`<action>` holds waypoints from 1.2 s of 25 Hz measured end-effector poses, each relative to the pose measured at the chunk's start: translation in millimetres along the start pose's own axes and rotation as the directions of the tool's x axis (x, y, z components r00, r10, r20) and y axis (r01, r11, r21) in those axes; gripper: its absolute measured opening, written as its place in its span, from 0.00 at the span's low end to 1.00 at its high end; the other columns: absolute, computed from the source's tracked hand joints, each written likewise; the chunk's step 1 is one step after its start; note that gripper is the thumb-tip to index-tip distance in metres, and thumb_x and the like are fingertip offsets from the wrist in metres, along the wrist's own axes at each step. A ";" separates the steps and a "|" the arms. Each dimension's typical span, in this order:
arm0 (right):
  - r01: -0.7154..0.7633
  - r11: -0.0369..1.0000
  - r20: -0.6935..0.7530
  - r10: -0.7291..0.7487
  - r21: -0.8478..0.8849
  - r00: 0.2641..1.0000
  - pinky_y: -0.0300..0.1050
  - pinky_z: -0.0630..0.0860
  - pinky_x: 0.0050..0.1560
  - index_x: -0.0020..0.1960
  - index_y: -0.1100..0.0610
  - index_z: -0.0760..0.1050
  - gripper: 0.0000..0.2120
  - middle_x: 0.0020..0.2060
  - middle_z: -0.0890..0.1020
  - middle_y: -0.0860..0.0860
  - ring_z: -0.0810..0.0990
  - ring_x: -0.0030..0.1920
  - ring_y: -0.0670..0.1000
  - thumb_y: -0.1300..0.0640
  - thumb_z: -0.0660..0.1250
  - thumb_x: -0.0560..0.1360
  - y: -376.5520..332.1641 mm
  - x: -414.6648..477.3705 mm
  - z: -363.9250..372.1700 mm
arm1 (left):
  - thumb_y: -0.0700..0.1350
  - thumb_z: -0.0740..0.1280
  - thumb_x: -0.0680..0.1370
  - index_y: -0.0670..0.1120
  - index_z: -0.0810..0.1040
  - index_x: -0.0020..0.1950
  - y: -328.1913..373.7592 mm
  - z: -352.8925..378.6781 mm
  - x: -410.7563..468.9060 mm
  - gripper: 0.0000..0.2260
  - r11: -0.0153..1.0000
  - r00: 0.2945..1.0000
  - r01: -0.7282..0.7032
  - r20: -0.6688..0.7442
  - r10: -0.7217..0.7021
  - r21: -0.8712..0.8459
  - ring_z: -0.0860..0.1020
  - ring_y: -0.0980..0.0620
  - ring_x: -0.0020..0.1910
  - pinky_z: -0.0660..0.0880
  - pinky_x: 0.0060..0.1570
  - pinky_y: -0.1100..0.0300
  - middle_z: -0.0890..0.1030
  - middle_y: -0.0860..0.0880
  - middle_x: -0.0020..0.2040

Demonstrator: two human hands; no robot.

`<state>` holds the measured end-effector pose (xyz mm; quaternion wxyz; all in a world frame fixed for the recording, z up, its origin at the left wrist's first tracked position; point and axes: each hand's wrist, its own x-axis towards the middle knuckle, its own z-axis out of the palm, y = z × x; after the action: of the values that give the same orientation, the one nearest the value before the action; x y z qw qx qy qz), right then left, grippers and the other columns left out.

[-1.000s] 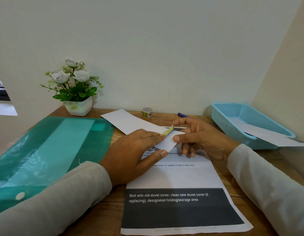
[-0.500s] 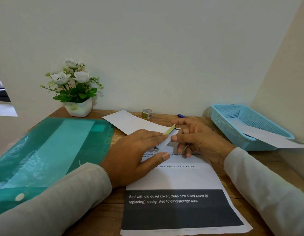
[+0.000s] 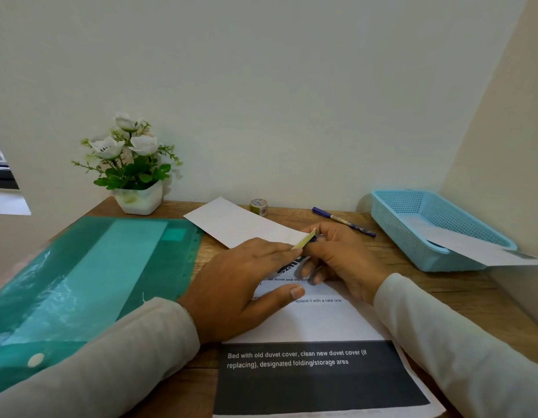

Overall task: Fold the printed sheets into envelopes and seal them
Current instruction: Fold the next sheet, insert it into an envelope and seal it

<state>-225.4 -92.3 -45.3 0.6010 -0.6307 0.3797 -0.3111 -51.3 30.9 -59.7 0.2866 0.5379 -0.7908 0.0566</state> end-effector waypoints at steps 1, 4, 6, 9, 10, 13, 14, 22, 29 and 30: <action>0.010 1.000 -0.021 -0.011 -0.023 1.000 0.43 0.77 0.27 0.57 0.63 0.78 0.10 0.41 0.87 0.61 0.83 0.31 0.53 0.64 0.72 0.77 -0.3 -0.3 -0.4 | 0.67 0.55 0.80 0.54 0.66 0.77 0.5 0.2 0.1 0.29 1.000 1.000 0.010 0.011 -0.010 -0.014 0.70 0.59 0.70 0.70 0.69 0.57 0.73 0.56 0.73; 0.086 0.995 -0.117 -0.091 -0.050 0.989 0.48 0.81 0.34 0.53 0.63 0.81 0.05 0.39 0.87 0.57 0.84 0.37 0.55 0.65 0.68 0.78 -5.6 0.0 -4.9 | 0.66 0.53 0.80 0.60 0.55 0.80 1.5 -2.3 0.3 0.29 0.996 0.998 0.059 -0.001 -0.060 -0.065 0.67 0.61 0.72 0.67 0.70 0.61 0.68 0.59 0.75; 0.167 0.985 -0.170 -0.172 -0.044 0.970 0.50 0.84 0.39 0.50 0.61 0.82 0.05 0.37 0.85 0.56 0.83 0.39 0.56 0.67 0.68 0.78 -17.6 -1.3 -9.2 | 0.62 0.56 0.82 0.59 0.54 0.80 1.7 -9.2 2.3 0.28 0.993 0.995 0.064 -0.073 -0.072 -0.097 0.67 0.62 0.71 0.68 0.70 0.59 0.67 0.60 0.75; 0.298 0.954 -0.177 -0.296 -0.018 0.939 0.49 0.83 0.42 0.49 0.58 0.84 0.06 0.38 0.86 0.52 0.83 0.39 0.52 0.62 0.68 0.80 -51.1 -9.4 -8.6 | 0.56 0.61 0.82 0.56 0.58 0.80 -2.5 -33.3 11.8 0.27 0.992 0.965 0.096 -0.238 -0.113 -0.081 0.63 0.59 0.75 0.68 0.71 0.52 0.65 0.58 0.76; 0.338 0.941 -0.174 -0.337 -0.024 0.925 0.47 0.81 0.42 0.50 0.57 0.85 0.06 0.39 0.86 0.51 0.82 0.39 0.50 0.59 0.68 0.81 -64.5 -11.5 -6.6 | 0.54 0.63 0.82 0.54 0.59 0.80 -4.6 -44.6 18.6 0.27 0.995 0.947 0.087 -0.306 -0.095 -0.040 0.62 0.57 0.75 0.66 0.72 0.51 0.65 0.56 0.77; 0.459 0.886 -0.129 -0.464 -0.072 0.876 0.40 0.77 0.39 0.52 0.54 0.85 0.07 0.42 0.86 0.49 0.81 0.38 0.44 0.54 0.69 0.81 -100.6 -17.6 2.8 | 0.50 0.66 0.81 0.51 0.57 0.80 -5.8 -78.5 44.9 0.30 0.995 0.917 0.087 -0.393 -0.065 0.039 0.62 0.55 0.76 0.63 0.73 0.55 0.63 0.53 0.77; 0.494 0.866 -0.098 -0.500 -0.076 0.860 0.38 0.76 0.38 0.51 0.54 0.86 0.07 0.42 0.87 0.49 0.81 0.38 0.44 0.54 0.69 0.81 -112.5 -21.4 7.0 | 0.50 0.67 0.80 0.53 0.56 0.81 -4.6 -89.8 54.5 0.32 0.995 0.919 0.101 -0.382 -0.092 0.003 0.63 0.55 0.74 0.65 0.71 0.56 0.64 0.53 0.77; 0.609 0.793 -0.135 -0.606 -0.021 0.784 0.43 0.81 0.52 0.56 0.50 0.84 0.19 0.49 0.87 0.46 0.84 0.50 0.46 0.37 0.65 0.78 -171.2 -42.7 19.9 | 0.46 0.65 0.82 0.47 0.83 0.51 2.3 -132.1 87.2 0.08 0.848 0.904 0.096 -0.311 -0.293 -0.521 0.84 0.47 0.47 0.80 0.53 0.40 0.86 0.48 0.47; 0.602 0.774 -0.125 -0.629 -0.197 0.768 0.42 0.83 0.51 0.62 0.49 0.79 0.11 0.52 0.87 0.45 0.86 0.52 0.46 0.57 0.68 0.81 -163.1 -44.5 15.3 | 0.42 0.63 0.83 0.43 0.82 0.55 35.8 -155.5 105.2 0.09 0.691 0.815 0.004 -0.398 -0.421 -0.723 0.84 0.44 0.49 0.80 0.55 0.44 0.87 0.47 0.48; 0.607 0.768 -0.141 -0.637 -0.206 0.758 0.41 0.82 0.51 0.62 0.49 0.79 0.11 0.53 0.87 0.44 0.86 0.52 0.46 0.57 0.67 0.82 -165.8 -44.3 14.1 | 0.42 0.63 0.83 0.43 0.82 0.55 39.2 -159.1 108.4 0.09 0.687 0.814 -0.014 -0.408 -0.415 -0.727 0.84 0.43 0.50 0.80 0.55 0.45 0.87 0.46 0.48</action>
<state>-218.9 -49.0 121.2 0.3727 -0.7287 0.2293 -0.5268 -51.4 21.8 136.5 0.6844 0.4359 -0.5696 -0.1308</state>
